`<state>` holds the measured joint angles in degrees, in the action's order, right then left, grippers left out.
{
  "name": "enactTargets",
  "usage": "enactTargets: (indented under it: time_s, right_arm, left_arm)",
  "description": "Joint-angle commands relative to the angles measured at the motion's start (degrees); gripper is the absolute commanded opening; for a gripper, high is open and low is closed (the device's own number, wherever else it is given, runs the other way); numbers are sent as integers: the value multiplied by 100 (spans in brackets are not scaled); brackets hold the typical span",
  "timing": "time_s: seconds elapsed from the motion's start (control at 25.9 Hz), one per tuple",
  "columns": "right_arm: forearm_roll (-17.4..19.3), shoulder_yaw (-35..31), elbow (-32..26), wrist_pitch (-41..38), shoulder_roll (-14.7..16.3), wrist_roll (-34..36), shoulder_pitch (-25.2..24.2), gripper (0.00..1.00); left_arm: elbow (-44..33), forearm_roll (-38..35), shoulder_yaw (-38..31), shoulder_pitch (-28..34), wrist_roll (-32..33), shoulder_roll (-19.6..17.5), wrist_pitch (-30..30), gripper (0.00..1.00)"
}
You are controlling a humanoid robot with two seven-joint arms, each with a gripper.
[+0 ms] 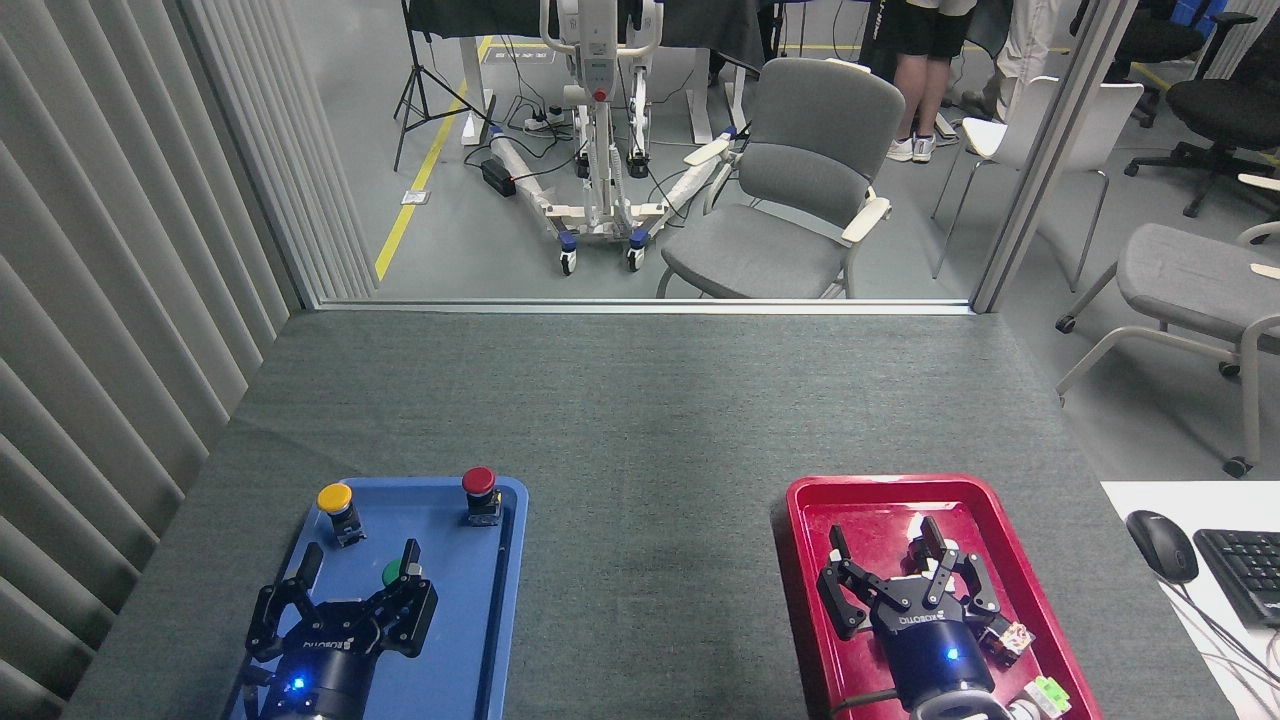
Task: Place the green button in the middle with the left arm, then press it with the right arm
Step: 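Move the left gripper over the green button on the blue tray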
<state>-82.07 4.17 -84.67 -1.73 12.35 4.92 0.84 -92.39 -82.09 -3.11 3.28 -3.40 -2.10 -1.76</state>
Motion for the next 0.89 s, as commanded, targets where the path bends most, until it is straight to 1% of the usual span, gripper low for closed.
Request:
enactTargets:
  time_s: [0.0,0.12,0.27,0.35,0.46,0.7,0.85]
  right_arm:
    - [-2,-4,-5,-11,-5,0,4,99]
    - [-2,-13,-5,-29,4,0,4,100]
    - [-2,-13,3,-46,-22,-9,13,100]
    - [-2,-13,3,-47,-31,-9,13,100]
    - [-2,-13,-5,-47,-31,-9,13,100]
    - [-2,-22,3,-47,-58,-9,13,100]
    - [-55,-13,-5,-55,-66,-9,13,100]
  left_arm:
    - [2,-8,-14,15,-21,-1,1,99]
    - [371,-123,-137,85,-38,-1,-52,99]
    - [151,-105,-225,41,14,52,-202,100]
    - [134,-114,-225,24,32,52,-114,100]
    - [125,-123,-234,33,23,43,247,100]
    - [-33,-114,-198,76,-12,60,291,100]
    - [-51,-114,-207,112,14,218,308,99]
